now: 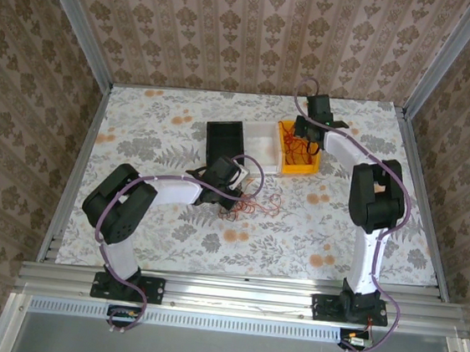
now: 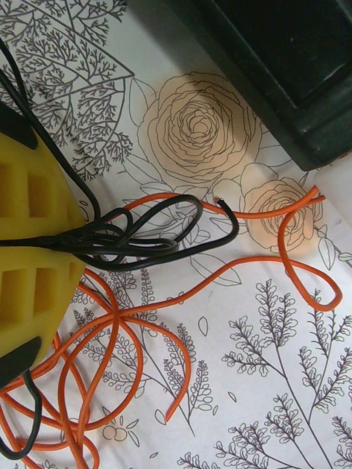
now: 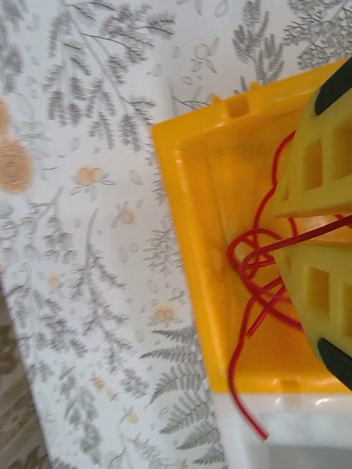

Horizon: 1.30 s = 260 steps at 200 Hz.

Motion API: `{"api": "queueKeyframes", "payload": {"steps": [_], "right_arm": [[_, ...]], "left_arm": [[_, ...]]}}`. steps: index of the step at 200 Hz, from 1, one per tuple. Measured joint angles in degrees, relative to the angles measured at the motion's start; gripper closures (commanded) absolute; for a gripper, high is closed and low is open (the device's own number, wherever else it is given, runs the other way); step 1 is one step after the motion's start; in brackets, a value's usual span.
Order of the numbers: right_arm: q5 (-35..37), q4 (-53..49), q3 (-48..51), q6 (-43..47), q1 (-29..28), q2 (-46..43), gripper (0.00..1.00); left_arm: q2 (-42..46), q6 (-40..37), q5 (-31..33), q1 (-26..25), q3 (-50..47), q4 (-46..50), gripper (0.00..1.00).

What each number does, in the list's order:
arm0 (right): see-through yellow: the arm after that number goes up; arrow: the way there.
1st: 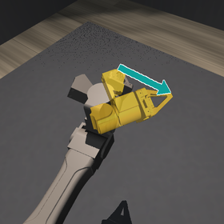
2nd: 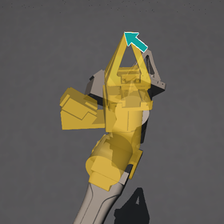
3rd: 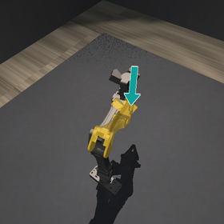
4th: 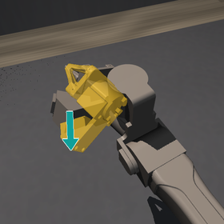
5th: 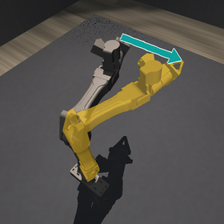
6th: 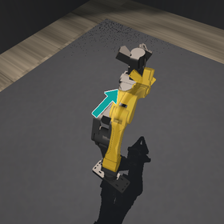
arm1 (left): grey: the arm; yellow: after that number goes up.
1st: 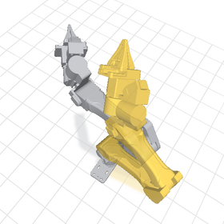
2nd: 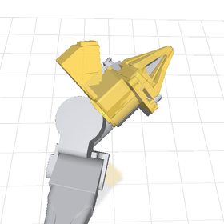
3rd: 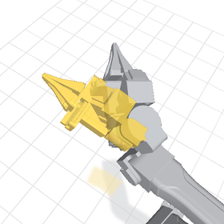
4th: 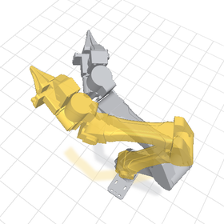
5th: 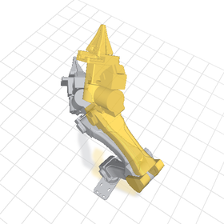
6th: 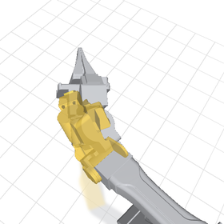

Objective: Untangle the cables

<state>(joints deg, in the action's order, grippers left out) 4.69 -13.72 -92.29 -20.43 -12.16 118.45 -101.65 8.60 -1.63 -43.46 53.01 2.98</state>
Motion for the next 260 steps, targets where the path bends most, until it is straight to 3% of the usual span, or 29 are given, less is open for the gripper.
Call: {"api": "queueKeyframes", "payload": {"steps": [26, 59, 85, 191, 213, 242, 260], "right_arm": [[0.1, 0.5, -1.0, 0.4, 0.0, 0.0, 0.81], [0.1, 0.8, -1.0, 0.5, 0.0, 0.0, 0.62], [0.8, 2.6, 1.2, 0.3, 0.0, -1.0, 0.54], [3.2, 7.2, 21.7, -0.4, -0.4, -26.4, 0.54], [0.9, 7.5, 28.6, -1.1, -3.7, -30.2, 0.54], [-3.1, 6.8, 37.4, -1.2, -13.3, -31.5, 0.54], [-4.8, 4.8, 40.7, -0.6, -18.5, -31.5, 0.53]], "left_arm": [[0.0, 0.0, 0.0, 0.0, 0.0, 0.0, 1.00], [0.0, 0.0, 0.1, 0.0, 0.0, 0.0, 1.00], [0.0, 0.0, 0.1, 0.0, 0.0, 0.0, 1.00], [0.0, 0.0, -0.1, 0.0, 0.0, 0.0, 1.00], [0.0, -0.1, -0.3, 0.0, 0.0, 0.0, 1.00], [0.0, -0.1, -0.5, 0.0, 0.0, 0.0, 1.00], [0.0, -0.2, -0.7, 0.0, 0.0, 0.0, 0.87]]}}
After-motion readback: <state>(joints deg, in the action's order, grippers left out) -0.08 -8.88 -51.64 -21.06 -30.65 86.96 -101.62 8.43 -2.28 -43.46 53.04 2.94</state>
